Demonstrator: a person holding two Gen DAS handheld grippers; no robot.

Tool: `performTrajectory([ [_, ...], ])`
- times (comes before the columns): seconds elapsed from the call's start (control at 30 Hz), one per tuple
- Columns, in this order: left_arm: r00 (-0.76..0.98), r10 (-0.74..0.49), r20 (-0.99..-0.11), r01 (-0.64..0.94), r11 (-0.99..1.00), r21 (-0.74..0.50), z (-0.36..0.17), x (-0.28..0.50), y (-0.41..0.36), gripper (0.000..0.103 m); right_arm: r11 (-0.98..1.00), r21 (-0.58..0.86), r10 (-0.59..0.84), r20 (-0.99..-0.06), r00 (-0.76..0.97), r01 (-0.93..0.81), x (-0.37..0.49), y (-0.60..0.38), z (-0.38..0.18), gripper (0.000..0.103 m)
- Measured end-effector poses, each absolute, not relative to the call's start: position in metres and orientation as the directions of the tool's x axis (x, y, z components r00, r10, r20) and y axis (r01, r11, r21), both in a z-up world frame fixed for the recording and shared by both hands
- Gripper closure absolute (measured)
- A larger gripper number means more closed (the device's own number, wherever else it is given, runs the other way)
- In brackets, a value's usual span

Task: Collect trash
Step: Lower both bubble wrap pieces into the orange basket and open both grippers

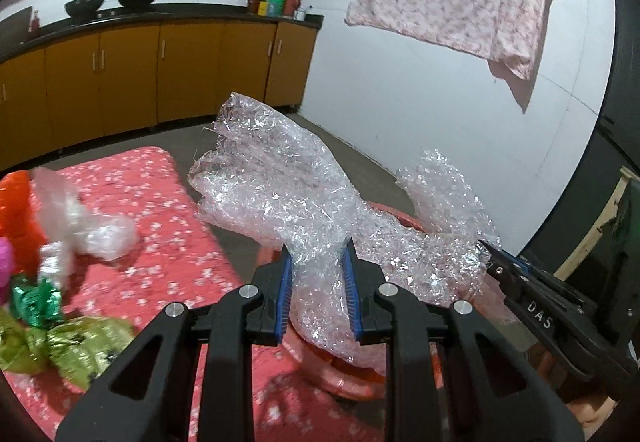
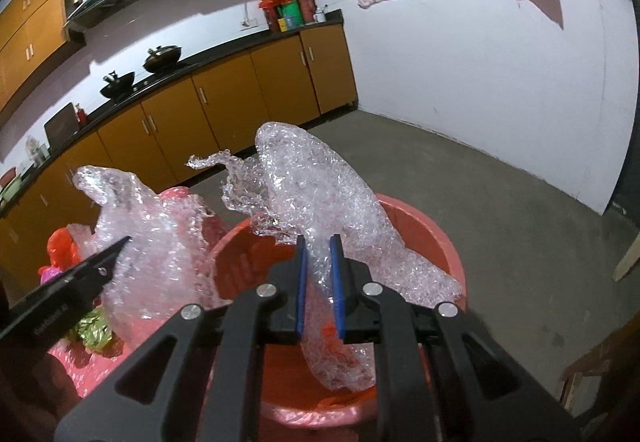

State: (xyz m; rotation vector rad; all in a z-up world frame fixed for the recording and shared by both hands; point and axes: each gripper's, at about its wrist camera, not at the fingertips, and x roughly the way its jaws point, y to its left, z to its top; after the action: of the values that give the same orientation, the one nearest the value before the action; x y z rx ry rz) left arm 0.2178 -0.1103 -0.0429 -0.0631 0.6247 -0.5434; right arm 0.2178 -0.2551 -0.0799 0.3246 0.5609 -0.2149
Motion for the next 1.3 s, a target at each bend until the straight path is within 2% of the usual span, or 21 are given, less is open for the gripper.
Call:
performTrajectory([
  [0.47,0.618,-0.531,-0.58,0.51,0.832,-0.218,-0.058,0.235,-0.146,0.08,0.913,0.282,-0.097,-0.554,0.827,0.296,0.232,-0.268,-0.095,0.091],
  [0.57,0.613,-0.531,-0.585,0.51,0.832,-0.221,-0.06,0.237,-0.15,0.079,0.914,0.287,-0.087,-0.55,0.83,0.286,0.234,-0.269,-0.096,0.087],
  [0.63,0.604,-0.534,-0.591,0.507,0.83,-0.232,-0.062,0.239,-0.149,0.069,0.913,0.293,-0.083,-0.546,0.834,0.283,0.232,-0.271,-0.096,0.086],
  [0.7,0.604,-0.53,-0.596,0.498,0.834,-0.237,-0.064,0.24,-0.147,0.058,0.912,0.295,-0.085,-0.544,0.835,0.285,0.232,-0.272,-0.095,0.076],
  [0.73,0.604,-0.527,-0.597,0.494,0.836,-0.238,-0.064,0.241,-0.147,0.053,0.911,0.296,-0.087,-0.542,0.836,0.287,0.232,-0.273,-0.095,0.074],
  [0.97,0.61,-0.511,-0.606,0.466,0.849,-0.247,-0.067,0.239,-0.137,0.038,0.906,0.289,-0.113,-0.541,0.833,0.311,0.228,-0.275,-0.093,0.067],
  [1.03,0.615,-0.504,-0.606,0.455,0.855,-0.249,-0.067,0.238,-0.133,0.031,0.906,0.276,-0.132,-0.536,0.834,0.32,0.226,-0.273,-0.092,0.059],
  [1.1,0.626,-0.495,-0.603,0.441,0.862,-0.25,-0.066,0.236,-0.127,0.027,0.908,0.262,-0.149,-0.527,0.837,0.327,0.223,-0.271,-0.09,0.045],
  [1.2,0.642,-0.476,-0.601,0.425,0.873,-0.238,-0.064,0.232,-0.12,0.023,0.912,0.246,-0.167,-0.51,0.844,0.329,0.218,-0.266,-0.087,0.032],
  [1.3,0.66,-0.458,-0.595,0.411,0.884,-0.225,-0.061,0.227,-0.111,0.019,0.916,0.241,-0.167,-0.497,0.852,0.32,0.215,-0.259,-0.083,0.024],
])
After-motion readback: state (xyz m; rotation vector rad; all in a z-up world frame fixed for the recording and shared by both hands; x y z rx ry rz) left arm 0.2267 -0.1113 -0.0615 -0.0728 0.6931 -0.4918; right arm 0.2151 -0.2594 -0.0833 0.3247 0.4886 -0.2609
